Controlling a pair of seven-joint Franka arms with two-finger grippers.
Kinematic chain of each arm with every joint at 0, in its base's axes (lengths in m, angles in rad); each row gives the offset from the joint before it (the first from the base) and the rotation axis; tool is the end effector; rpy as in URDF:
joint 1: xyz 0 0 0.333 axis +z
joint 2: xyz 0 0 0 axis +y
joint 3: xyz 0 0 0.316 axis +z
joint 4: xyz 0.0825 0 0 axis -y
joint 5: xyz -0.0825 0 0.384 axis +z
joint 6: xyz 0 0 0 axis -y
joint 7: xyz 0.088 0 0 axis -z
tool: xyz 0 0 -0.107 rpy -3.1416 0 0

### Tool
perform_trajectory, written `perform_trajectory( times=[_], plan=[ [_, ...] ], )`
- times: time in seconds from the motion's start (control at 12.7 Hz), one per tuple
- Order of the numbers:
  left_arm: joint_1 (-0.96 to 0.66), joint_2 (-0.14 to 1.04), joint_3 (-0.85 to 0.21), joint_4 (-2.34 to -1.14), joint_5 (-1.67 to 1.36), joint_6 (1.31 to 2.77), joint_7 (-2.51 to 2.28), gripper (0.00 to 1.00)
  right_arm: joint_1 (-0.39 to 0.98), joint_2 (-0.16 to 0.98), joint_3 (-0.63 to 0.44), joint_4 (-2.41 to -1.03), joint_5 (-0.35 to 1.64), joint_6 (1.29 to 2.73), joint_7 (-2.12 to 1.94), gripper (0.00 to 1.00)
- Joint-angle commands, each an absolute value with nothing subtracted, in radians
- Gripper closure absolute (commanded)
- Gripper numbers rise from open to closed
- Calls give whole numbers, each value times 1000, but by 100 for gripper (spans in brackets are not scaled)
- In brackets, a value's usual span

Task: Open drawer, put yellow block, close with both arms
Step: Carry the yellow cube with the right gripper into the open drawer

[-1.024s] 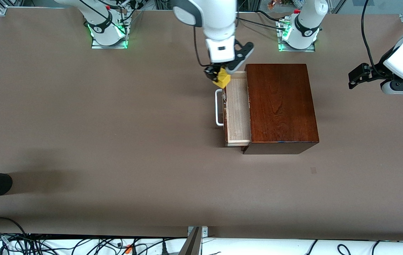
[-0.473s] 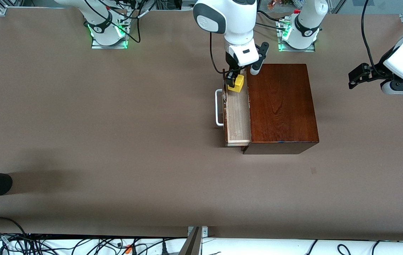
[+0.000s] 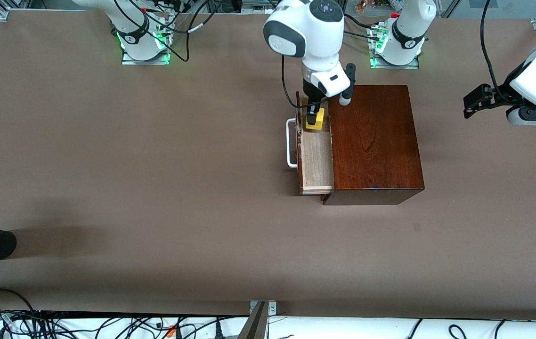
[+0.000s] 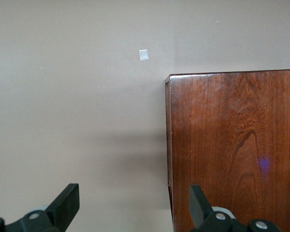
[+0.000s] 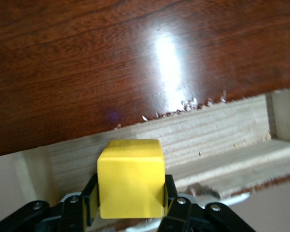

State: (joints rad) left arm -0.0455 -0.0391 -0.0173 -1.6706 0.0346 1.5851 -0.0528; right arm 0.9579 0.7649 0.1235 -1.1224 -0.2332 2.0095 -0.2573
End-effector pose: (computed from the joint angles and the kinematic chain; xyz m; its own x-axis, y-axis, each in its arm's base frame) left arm 0.5405 -0.0305 0.6001 0.9990 -0.0104 -0.0445 -0.0121 -0.9992 -0.0376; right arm 0.3996 0.6581 0.3704 0.1775 0.9805 0.0840 0.9683 -0.1892 0.1628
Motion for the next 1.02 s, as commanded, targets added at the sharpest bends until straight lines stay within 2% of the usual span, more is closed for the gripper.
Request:
perform_trajectory(
  times=[0.0, 0.79, 0.87, 0.95],
  plan=[
    [-44, -52, -15, -1669, 15, 1571, -34, 0, 966, 802, 114, -1081, -253, 2029, -307, 80],
    [-44, -52, -15, -1669, 17, 1569, -34, 0, 950, 828, 106, -1134, -298, 2049, -420, 79],
    [-44, -52, -15, -1669, 15, 1569, -34, 0, 950, 828, 106, -1134, -298, 2049, -420, 78],
    [-44, -51, -15, -1669, 15, 1569, -34, 0, 948, 828, 106, -1132, -296, 2049, -417, 71]
  ],
)
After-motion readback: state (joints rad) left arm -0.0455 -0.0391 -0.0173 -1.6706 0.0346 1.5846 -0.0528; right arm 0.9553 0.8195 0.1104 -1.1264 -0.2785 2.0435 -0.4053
